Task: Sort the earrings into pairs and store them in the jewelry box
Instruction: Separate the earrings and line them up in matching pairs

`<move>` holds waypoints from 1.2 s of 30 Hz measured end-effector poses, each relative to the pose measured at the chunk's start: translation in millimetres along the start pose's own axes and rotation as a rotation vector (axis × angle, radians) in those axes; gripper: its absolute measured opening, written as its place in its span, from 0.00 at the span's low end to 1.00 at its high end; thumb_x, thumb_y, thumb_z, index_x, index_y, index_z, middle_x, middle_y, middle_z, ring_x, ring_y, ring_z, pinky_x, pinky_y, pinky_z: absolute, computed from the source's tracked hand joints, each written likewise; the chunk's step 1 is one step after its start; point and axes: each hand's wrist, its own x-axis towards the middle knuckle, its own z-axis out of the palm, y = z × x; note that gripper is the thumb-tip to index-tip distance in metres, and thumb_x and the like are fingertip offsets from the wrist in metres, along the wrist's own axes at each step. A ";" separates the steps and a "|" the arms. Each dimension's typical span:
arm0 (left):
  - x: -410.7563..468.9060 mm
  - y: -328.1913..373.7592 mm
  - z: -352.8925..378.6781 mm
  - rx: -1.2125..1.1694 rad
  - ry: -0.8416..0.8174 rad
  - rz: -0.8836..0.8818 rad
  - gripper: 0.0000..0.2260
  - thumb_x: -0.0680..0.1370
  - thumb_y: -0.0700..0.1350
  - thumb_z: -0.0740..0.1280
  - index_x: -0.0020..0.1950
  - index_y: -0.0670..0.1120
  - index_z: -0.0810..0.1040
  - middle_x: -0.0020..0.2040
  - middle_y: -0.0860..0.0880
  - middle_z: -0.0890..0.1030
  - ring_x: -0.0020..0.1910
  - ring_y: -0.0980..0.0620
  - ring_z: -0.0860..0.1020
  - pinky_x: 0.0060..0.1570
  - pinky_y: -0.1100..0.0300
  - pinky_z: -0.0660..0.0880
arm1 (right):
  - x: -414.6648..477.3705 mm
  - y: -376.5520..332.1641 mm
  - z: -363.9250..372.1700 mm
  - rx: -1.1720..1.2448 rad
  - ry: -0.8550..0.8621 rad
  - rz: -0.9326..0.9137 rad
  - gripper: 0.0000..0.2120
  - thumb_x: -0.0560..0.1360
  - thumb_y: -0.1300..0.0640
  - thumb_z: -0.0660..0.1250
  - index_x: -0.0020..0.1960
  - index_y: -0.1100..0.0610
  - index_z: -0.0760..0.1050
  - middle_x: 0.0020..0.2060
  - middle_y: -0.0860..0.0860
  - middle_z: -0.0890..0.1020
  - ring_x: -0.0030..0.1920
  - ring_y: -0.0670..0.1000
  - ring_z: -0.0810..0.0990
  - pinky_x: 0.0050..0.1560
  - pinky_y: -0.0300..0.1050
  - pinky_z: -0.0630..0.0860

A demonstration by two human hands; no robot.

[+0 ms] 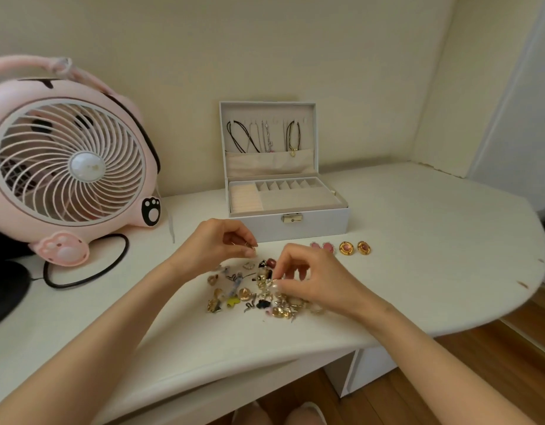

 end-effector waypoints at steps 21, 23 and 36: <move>124.9 99.9 151.6 0.455 -0.288 0.210 0.05 0.74 0.42 0.69 0.48 0.44 0.80 0.45 0.46 0.84 0.42 0.51 0.77 0.41 0.60 0.70 | -15.0 112.1 -135.7 -0.040 0.412 0.518 0.08 0.70 0.70 0.69 0.44 0.59 0.81 0.35 0.52 0.80 0.35 0.49 0.79 0.31 0.30 0.76; 132.8 100.2 157.6 0.497 -0.292 0.188 0.04 0.73 0.43 0.69 0.47 0.45 0.80 0.45 0.46 0.83 0.41 0.51 0.75 0.35 0.61 0.67 | -11.7 114.5 -138.9 -0.055 0.407 0.530 0.07 0.70 0.70 0.69 0.44 0.60 0.81 0.33 0.52 0.80 0.35 0.48 0.78 0.30 0.29 0.75; 150.6 89.4 172.9 0.558 -0.296 0.182 0.07 0.74 0.45 0.69 0.50 0.45 0.79 0.50 0.46 0.82 0.51 0.47 0.77 0.48 0.56 0.72 | -6.1 126.6 -143.8 -0.096 0.401 0.498 0.07 0.69 0.67 0.71 0.43 0.58 0.82 0.31 0.50 0.79 0.31 0.45 0.75 0.32 0.33 0.72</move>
